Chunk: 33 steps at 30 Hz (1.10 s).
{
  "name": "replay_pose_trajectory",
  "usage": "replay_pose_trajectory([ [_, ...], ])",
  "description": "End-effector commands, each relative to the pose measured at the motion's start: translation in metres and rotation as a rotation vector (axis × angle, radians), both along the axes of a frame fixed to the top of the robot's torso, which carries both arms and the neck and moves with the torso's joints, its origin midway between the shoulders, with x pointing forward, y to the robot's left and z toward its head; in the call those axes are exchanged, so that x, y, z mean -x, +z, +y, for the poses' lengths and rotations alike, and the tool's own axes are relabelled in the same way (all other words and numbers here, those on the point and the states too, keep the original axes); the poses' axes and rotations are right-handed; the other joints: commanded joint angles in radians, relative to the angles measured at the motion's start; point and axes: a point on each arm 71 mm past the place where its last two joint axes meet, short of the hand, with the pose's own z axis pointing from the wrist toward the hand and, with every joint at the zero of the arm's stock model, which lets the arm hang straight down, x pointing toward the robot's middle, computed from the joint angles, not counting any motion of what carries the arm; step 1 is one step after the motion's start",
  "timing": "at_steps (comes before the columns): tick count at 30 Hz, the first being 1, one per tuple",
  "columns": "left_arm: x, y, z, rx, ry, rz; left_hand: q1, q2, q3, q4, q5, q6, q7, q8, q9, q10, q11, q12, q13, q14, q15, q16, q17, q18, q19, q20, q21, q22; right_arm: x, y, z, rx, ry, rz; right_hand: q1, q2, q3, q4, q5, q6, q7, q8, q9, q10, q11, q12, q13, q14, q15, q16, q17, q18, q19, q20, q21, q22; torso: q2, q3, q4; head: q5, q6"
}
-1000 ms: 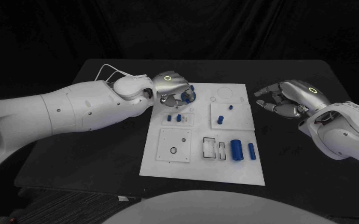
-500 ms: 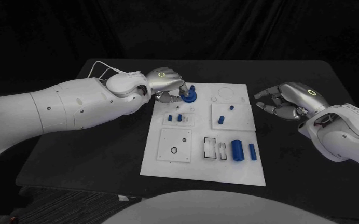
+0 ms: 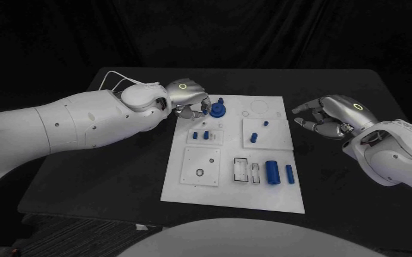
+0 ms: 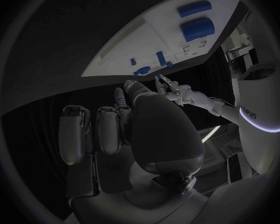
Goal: Assemble the parts on the task board
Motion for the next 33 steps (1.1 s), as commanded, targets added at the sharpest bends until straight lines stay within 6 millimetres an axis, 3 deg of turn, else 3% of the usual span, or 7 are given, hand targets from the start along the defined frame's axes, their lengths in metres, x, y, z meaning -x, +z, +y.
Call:
replay_pose_trajectory([
  [1,0.001,-0.004,-0.001,-0.017,0.002,0.024,-0.012,0.001,0.008,0.0,-0.005,0.006,-0.001,-0.001,0.001,0.003,0.004,-0.006,-0.002,-0.008,-0.003,-0.005,-0.003,-0.007,0.047,-0.004,-0.004,0.235,0.0,-0.001,0.0,0.005,-0.002,0.008,0.009,0.001,0.005,-0.003,0.006,0.007,0.003,0.002,-0.001,0.022,-0.002,-0.004,-0.128,0.048,0.0,0.003,0.0,-0.014,0.055,0.006,0.001,0.23,0.0,0.0005,0.0005,0.001,0.0],
  [33,0.007,-0.02,0.0,-0.042,0.015,0.079,-0.022,0.004,0.009,0.002,-0.021,0.003,-0.001,-0.007,-0.002,0.004,0.005,-0.021,-0.009,-0.014,-0.002,-0.011,-0.013,-0.007,0.044,-0.003,-0.007,0.233,-0.001,-0.003,0.002,0.01,0.005,0.019,0.013,0.004,0.009,-0.007,0.007,0.01,0.003,0.002,-0.001,0.021,-0.001,-0.006,-0.131,0.047,0.001,0.002,-0.003,-0.014,0.054,0.007,-0.001,0.229,-0.001,0.0003,-0.0006,0.007,0.0],
])
